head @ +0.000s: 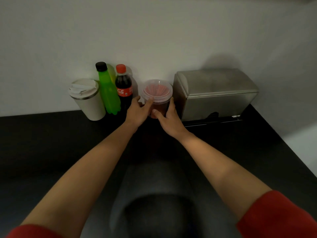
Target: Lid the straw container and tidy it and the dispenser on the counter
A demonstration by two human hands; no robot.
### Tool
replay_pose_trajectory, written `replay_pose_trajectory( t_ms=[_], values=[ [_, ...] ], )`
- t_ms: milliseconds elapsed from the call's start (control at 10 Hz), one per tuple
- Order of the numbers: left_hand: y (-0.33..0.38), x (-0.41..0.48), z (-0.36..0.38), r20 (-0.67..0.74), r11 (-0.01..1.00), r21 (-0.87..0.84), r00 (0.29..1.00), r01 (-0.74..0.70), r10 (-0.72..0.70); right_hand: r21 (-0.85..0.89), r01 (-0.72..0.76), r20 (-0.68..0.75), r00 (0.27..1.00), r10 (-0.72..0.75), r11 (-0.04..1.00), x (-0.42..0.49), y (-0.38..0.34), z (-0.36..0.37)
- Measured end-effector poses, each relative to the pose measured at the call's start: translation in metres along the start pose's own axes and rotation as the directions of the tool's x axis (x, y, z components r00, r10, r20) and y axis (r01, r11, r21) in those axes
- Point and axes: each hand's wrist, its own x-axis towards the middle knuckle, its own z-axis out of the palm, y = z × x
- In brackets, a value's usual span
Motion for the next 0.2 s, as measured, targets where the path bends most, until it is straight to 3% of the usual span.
replay_pose_trajectory(
  t_ms=[200],
  values=[
    [-0.001, -0.013, -0.002, -0.009, 0.999, 0.041, 0.999, -0.034, 0.034, -0.059, 0.017, 0.030, 0.999, -0.016, 0.998, -0.019, -0.004, -0.007]
  ],
)
